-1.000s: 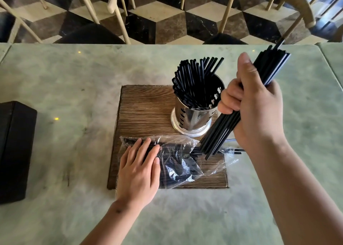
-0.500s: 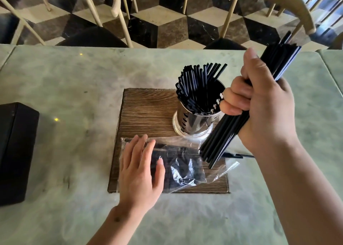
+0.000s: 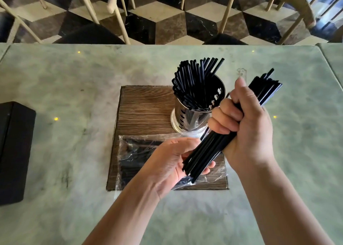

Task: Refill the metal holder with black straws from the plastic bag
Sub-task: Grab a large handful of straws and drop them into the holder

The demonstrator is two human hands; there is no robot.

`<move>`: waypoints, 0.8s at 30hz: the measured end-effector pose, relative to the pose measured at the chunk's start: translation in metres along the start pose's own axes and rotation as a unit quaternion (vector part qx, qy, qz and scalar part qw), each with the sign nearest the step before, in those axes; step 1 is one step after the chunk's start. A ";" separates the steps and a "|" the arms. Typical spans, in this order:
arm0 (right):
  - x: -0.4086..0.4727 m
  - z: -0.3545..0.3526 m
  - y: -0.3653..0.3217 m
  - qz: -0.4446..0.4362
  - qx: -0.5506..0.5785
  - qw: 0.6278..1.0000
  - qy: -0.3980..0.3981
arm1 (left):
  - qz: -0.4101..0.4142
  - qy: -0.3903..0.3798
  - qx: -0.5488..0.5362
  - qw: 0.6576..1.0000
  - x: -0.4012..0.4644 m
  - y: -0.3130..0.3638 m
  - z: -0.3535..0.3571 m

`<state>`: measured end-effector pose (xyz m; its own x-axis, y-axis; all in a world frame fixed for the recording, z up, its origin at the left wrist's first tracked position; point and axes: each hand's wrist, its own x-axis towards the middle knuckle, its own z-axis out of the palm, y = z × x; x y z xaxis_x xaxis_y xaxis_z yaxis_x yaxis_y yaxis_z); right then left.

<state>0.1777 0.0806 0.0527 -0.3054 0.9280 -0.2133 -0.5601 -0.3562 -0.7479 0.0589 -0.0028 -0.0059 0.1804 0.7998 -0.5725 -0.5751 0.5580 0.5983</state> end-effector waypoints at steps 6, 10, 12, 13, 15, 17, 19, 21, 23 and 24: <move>-0.026 -0.018 0.026 -0.119 -0.155 0.952 0.234 | 0.023 0.016 -0.025 0.999 -0.010 -0.007 0.002; -0.029 -0.018 0.036 -0.088 -0.118 0.963 0.224 | 0.048 0.022 0.022 0.998 -0.014 -0.011 0.003; -0.029 -0.012 0.035 -0.085 -0.101 0.971 0.197 | 0.052 0.010 0.033 0.998 -0.013 -0.012 0.003; -0.029 -0.009 0.034 -0.091 -0.112 0.971 0.190 | 0.053 0.003 0.037 0.998 -0.013 -0.011 0.004; -0.027 -0.004 0.029 -0.106 -0.133 0.971 0.170 | 0.060 -0.011 0.043 0.997 -0.013 -0.009 0.004; -0.023 0.002 0.020 -0.110 -0.122 0.978 0.131 | 0.087 0.013 0.083 0.993 -0.013 -0.006 0.000; -0.016 0.007 0.009 -0.106 -0.112 0.983 0.104 | 0.168 0.143 0.240 0.946 -0.010 -0.012 -0.018; -0.006 0.016 -0.006 -0.117 -0.113 0.983 0.082 | 0.282 0.319 0.427 0.798 -0.010 -0.017 -0.043; 0.005 0.029 -0.023 -0.152 -0.130 0.978 0.062 | 0.359 0.380 0.553 0.649 -0.008 -0.027 -0.066; 0.011 0.036 -0.031 -0.175 -0.148 0.972 0.052 | 0.365 0.376 0.595 0.610 -0.006 -0.036 -0.075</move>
<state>0.1644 0.0976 0.0962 -0.0472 0.9982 0.0366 -0.3643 0.0169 -0.9311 0.0185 -0.0443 -0.0656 -0.4505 0.8536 0.2617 0.7831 0.2370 0.5750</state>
